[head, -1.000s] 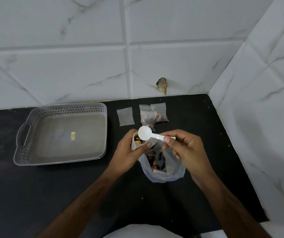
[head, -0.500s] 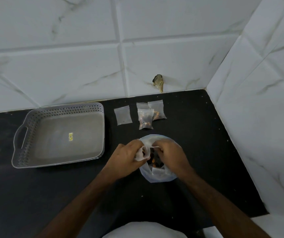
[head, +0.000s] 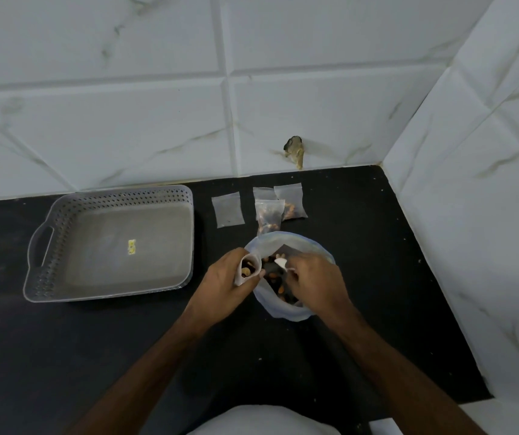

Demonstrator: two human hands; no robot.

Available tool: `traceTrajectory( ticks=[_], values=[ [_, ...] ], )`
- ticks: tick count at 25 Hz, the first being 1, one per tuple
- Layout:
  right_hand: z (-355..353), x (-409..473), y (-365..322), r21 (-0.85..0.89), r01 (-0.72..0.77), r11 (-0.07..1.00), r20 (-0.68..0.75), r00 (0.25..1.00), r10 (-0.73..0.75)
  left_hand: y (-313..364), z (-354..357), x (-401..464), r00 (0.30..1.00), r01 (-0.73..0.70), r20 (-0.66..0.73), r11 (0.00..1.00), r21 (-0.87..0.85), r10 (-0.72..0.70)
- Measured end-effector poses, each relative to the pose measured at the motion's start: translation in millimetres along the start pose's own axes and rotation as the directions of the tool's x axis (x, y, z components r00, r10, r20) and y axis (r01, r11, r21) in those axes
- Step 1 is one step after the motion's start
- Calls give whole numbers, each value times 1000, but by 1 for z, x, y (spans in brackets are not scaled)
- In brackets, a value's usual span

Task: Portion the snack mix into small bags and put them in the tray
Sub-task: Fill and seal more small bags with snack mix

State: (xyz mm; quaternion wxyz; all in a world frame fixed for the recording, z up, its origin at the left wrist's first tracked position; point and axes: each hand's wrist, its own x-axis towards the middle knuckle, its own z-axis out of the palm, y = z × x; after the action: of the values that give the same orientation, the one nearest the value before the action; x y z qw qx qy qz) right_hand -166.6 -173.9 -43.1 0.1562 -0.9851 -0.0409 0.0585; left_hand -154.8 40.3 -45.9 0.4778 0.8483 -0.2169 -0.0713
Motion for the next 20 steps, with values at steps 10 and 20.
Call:
traceTrajectory(
  ticks=[10, 20],
  values=[
    [31, -20, -1, 302, -164, 939, 142, 982, 126, 4, 3, -3, 999, -14, 51, 1000, 4, 14],
    [29, -19, 8, 519, -459, 721, 284, 888, 361, 11, -1, 1, 993, -70, 99, 998, -10, 71]
  ],
)
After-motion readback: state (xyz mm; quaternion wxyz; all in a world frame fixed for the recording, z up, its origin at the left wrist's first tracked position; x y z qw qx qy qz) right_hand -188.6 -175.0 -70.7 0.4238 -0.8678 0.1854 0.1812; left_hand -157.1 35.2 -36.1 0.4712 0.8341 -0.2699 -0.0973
